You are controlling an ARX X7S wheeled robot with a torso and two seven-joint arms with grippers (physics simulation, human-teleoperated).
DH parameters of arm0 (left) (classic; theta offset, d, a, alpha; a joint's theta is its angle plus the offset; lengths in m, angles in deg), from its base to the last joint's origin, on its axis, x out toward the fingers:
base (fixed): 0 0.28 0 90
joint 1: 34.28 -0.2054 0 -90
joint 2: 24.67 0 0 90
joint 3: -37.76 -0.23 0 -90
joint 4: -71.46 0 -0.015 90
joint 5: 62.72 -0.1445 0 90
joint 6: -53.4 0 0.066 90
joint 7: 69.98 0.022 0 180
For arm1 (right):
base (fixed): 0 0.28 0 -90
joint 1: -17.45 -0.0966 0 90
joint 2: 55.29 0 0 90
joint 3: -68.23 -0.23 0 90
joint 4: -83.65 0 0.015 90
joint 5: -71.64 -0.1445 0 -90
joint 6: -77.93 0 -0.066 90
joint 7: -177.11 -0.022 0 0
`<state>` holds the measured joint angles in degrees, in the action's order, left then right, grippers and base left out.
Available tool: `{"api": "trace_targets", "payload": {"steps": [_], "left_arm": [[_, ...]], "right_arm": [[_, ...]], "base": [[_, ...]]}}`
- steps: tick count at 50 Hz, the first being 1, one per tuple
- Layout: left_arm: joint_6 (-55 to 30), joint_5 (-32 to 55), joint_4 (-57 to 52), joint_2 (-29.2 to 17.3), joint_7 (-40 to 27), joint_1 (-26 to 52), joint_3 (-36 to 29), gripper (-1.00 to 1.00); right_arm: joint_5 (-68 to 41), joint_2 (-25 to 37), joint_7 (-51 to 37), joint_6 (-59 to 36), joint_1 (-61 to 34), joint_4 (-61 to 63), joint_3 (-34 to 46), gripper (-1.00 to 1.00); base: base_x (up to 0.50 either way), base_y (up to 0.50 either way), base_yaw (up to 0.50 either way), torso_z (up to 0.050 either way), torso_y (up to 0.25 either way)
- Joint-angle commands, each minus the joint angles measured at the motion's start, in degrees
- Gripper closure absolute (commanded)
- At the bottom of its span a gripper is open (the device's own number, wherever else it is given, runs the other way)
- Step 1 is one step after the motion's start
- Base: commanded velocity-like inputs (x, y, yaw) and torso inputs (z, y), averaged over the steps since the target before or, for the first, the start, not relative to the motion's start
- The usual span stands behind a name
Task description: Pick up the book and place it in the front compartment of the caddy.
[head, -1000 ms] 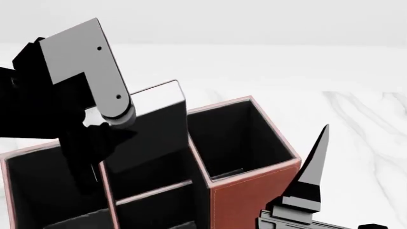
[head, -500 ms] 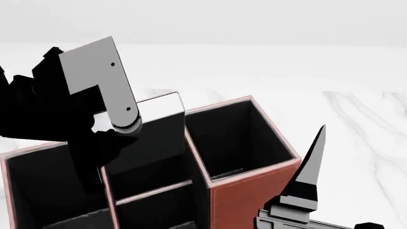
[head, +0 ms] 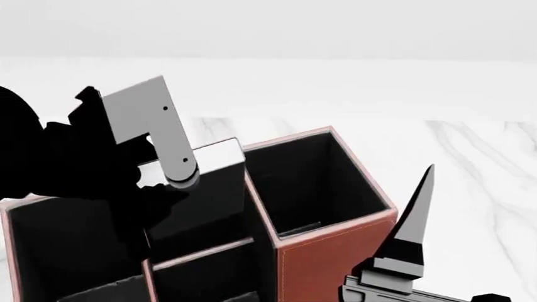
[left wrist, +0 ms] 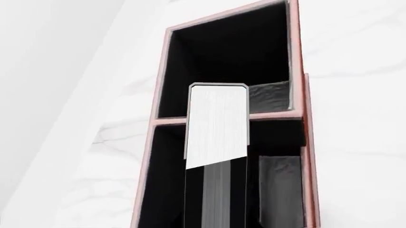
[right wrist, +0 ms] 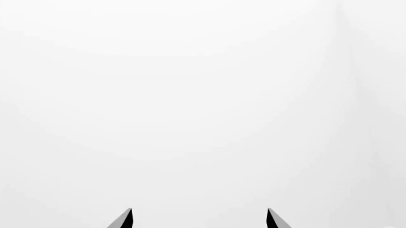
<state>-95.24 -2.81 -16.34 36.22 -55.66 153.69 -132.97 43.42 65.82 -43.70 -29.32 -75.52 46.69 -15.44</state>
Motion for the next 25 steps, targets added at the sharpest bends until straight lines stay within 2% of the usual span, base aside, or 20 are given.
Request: {"api": "trace_targets", "payload": {"steps": [1, 25], "left_arm": [[2.7, -2.2, 2.2, 2.1, 0.8, -1.7, 2.9, 1.00], [6.3, -4.6, 4.8, 3.0, 1.2, -4.9, 1.7, 1.00]], "right_arm": [[0.8, -1.0, 1.8, 0.3, 0.0, -0.1, -1.2, -1.00], [0.5, -0.6, 1.5, 1.0, 0.4, -0.5, -1.4, -1.00]], "base": [[0.00, 0.00, 0.00, 0.000, 0.010], [0.00, 0.00, 0.00, 0.000, 0.001]]}}
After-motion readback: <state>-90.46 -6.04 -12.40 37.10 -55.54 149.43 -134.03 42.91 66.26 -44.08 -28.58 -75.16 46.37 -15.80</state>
